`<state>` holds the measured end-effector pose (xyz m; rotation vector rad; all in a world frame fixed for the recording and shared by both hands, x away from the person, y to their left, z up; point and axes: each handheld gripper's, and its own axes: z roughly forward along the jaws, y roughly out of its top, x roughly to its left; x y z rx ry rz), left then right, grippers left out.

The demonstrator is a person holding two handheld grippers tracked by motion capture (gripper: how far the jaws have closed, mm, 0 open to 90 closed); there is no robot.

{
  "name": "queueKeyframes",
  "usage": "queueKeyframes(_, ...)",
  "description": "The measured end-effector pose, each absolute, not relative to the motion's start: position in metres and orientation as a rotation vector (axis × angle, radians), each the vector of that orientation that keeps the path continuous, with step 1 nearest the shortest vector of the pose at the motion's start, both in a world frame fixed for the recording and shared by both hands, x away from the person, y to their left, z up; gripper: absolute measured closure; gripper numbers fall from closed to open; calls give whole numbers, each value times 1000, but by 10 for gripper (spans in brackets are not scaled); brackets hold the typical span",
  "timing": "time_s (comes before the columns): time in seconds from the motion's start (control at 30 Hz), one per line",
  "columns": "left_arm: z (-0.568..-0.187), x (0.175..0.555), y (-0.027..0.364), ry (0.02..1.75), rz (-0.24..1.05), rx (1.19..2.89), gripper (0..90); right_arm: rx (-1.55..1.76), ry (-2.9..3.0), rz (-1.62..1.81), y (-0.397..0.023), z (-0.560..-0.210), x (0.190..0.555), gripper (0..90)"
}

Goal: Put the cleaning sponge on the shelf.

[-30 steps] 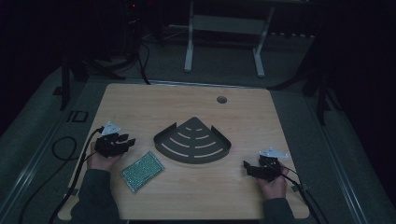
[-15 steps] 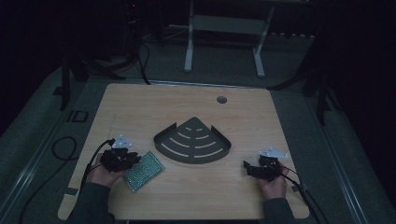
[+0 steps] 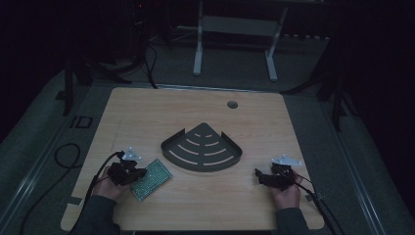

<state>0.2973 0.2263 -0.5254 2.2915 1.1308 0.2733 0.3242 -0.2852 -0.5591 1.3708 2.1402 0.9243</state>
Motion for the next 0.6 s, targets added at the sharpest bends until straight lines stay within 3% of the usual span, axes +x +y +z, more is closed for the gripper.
queueKeyframes(0.4, -524, 302, 235, 1196, 318, 2284, 898, 1370, 2140, 925, -285, -559, 324, 198)
queueKeyframes(0.6, -514, 307, 238, 1180, 306, 2298, 830, 1371, 2140, 925, -285, -559, 324, 198)
